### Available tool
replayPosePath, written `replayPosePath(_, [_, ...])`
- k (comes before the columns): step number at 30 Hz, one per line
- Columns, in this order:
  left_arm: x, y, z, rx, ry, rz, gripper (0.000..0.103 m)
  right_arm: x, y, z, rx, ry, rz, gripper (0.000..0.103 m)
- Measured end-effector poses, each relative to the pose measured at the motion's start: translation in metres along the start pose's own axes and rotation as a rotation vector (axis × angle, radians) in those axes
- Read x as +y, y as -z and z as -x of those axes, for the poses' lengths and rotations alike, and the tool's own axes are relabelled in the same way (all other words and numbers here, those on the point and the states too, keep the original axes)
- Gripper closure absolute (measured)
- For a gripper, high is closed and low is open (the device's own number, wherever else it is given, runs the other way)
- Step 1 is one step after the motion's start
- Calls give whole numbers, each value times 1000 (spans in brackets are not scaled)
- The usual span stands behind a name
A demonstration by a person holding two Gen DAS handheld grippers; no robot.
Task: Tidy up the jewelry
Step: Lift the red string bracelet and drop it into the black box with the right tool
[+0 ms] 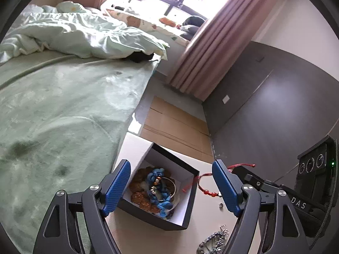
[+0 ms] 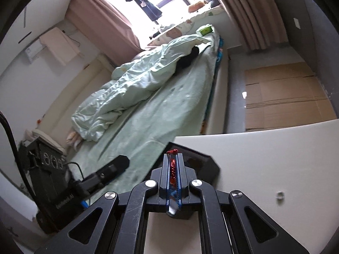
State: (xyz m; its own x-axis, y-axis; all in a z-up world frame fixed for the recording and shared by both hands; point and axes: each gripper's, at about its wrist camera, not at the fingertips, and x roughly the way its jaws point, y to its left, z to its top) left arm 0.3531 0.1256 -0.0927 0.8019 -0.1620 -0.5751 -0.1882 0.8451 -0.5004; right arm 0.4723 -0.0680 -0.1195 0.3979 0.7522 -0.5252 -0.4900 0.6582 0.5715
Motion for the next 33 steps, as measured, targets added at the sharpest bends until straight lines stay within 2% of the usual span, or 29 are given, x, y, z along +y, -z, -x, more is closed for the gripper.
replayPosePath(3, [6,0,0,-5,-15,19,23,6,-1,-10,0,-24,-10,97])
replayPosePath(5, [8,0,0,-3,-20,23,23,12,-3,-19,6,-7,-2,96])
replayPosePath(7, [9,0,-1,-1,-24,23,23,11,-1,-26,43,7,-18,68])
replayPosePath(8, [9,0,-1,1,-25,23,23,8,1,-26,55,14,-30,43])
replayPosePath(9, [9,1,-1,2,-22,24,23,6,2,-24,47,28,-32,37])
replayPosePath(16, [-6,7,-4,18,5,-9,23,-17,6,12,20,73,-74,37])
replayPosePath(25, [-39,21,-9,51,57,-102,23,-57,17,55,4,160,-164,37])
replayPosePath(30, [-56,30,-15,90,87,-160,23,-76,25,71,16,213,-176,37])
replayPosePath(33, [-67,35,-19,119,104,-196,27,-88,28,76,33,240,-186,37])
